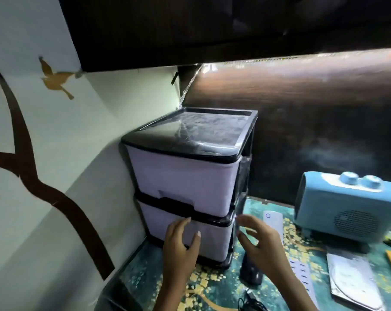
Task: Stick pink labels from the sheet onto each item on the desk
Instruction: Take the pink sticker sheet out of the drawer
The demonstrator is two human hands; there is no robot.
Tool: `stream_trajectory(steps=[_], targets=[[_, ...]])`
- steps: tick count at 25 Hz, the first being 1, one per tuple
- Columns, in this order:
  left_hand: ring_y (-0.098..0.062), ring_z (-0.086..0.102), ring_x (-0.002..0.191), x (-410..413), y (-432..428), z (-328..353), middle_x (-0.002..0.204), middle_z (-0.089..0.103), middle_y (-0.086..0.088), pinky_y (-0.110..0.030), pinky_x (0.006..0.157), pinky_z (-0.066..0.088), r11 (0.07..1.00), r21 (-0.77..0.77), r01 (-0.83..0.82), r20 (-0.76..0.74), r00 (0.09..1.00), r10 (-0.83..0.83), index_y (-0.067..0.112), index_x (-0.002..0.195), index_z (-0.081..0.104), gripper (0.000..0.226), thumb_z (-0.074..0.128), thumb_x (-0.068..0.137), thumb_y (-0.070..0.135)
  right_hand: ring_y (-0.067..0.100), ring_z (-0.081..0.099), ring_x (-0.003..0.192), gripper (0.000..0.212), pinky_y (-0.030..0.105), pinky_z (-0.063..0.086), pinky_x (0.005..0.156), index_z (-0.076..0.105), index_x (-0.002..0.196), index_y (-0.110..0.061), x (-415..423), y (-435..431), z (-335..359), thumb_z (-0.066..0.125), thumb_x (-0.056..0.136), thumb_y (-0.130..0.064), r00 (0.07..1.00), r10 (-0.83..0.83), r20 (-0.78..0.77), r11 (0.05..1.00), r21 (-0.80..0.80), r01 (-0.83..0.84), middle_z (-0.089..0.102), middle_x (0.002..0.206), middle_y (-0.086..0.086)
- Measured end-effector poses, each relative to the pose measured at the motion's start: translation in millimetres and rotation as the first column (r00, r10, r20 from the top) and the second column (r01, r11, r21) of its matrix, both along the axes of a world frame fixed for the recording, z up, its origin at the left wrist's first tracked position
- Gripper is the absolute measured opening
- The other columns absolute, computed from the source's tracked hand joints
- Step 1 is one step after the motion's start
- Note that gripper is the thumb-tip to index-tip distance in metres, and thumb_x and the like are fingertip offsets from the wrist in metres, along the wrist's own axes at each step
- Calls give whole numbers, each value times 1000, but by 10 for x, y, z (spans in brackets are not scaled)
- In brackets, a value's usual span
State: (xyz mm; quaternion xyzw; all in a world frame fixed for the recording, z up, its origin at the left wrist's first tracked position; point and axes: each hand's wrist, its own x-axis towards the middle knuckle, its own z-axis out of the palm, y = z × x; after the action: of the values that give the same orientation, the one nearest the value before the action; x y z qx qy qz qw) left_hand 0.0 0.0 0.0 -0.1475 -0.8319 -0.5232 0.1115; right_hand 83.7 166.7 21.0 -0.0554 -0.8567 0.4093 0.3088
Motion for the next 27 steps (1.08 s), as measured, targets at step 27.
stream_trajectory(steps=[27], targets=[[-11,70,72,-926,-1416,-211,73,75,6,-27,72,49,785,257,563,954,-15,-301,19,91,62,24,49,89,39,16,51,65,55,29,38,60,62,81,-13,-494,-1168,91,38,69,-61,807,-36,590,860,429,-276,61,71,0]])
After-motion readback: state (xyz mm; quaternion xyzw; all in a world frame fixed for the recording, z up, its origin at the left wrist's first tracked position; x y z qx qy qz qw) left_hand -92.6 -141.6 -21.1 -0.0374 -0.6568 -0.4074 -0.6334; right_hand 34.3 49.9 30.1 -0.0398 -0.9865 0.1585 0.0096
